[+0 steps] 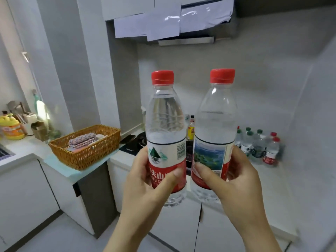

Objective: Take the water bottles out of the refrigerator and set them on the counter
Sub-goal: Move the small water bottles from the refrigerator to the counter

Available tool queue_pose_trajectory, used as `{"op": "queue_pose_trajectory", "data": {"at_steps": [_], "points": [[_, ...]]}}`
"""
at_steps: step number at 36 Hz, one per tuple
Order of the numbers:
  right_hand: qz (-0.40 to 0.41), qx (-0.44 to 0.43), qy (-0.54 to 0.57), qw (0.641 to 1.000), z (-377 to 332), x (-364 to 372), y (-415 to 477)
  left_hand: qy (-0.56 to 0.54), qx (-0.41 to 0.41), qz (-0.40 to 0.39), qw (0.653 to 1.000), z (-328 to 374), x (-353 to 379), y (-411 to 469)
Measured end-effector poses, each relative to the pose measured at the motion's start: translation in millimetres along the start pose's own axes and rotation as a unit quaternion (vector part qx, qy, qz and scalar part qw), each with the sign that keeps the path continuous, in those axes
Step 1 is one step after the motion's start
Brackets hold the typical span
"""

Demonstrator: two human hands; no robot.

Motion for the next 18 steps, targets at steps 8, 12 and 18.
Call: {"op": "queue_pose_trajectory", "data": {"at_steps": [8,12,18], "points": [[0.065,0.028,-0.05,0.996,34,-50,27,-0.017,-0.033,-0.064,0.997,-41,56,35],[0.1,0.034,-0.08,0.991,52,-68,46,-0.036,-0.05,-0.088,0.994,-63,79,55],[0.138,0.038,-0.107,0.984,78,-82,82,-0.047,-0.05,-0.122,0.99,-98,103,98]]}}
Point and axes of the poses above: each hand's wrist, its own y-axis towards the middle knuckle, its own x-axis out of the palm, z = x × y, the point moved 3 cm from there along y, towards the middle knuckle
